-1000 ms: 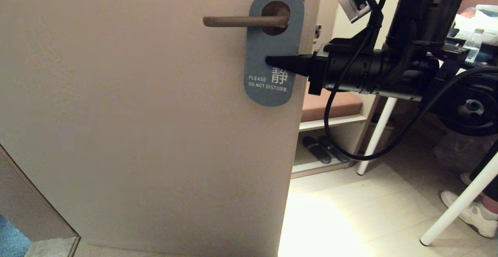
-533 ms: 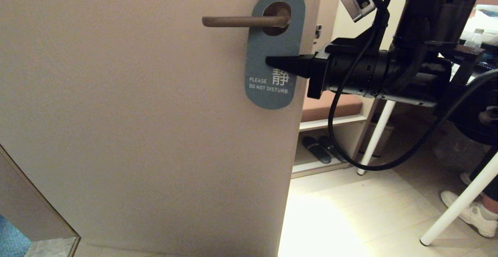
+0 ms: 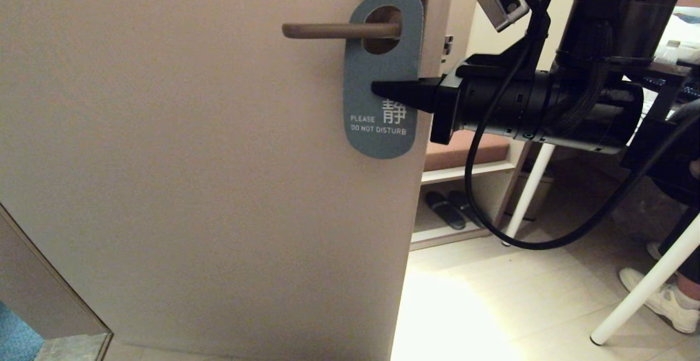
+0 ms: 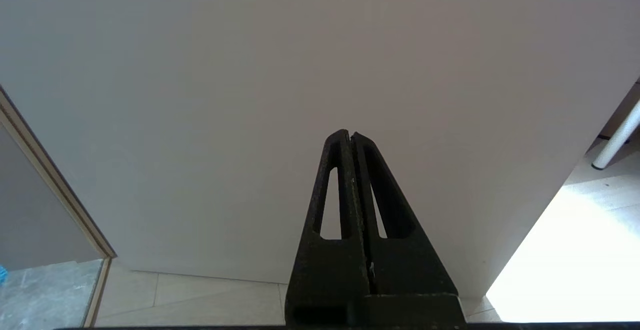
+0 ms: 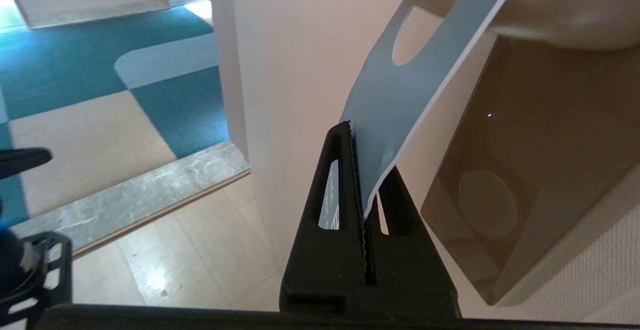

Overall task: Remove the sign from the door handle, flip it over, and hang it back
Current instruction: Take down the sign

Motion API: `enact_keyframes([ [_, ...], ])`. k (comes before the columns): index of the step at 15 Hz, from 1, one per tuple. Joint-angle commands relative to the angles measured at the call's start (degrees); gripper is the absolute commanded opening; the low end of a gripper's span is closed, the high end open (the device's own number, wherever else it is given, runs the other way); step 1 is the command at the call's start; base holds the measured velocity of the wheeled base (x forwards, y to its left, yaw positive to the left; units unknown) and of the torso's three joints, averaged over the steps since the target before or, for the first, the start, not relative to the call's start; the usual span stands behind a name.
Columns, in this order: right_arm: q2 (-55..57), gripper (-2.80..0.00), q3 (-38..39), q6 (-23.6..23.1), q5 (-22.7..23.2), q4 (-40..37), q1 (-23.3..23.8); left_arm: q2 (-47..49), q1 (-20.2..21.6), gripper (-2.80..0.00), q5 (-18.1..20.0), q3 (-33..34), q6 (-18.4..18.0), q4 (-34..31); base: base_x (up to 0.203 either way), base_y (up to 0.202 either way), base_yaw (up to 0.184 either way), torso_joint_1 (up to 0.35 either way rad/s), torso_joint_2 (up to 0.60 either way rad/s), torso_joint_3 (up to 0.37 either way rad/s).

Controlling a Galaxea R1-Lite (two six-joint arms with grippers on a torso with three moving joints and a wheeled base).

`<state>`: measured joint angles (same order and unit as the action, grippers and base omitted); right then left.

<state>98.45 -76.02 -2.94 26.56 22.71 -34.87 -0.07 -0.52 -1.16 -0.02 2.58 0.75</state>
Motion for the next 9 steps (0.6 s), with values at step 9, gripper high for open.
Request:
enact_keyframes([
  [9, 0.4, -2.8, -0.1, -1.7, -6.1, 0.1, -3.3, 0.1, 0.0, -2.8, -0.1, 0.0, 0.1, 0.0, 0.0, 0.0, 0.0, 0.0, 0.0, 0.0],
])
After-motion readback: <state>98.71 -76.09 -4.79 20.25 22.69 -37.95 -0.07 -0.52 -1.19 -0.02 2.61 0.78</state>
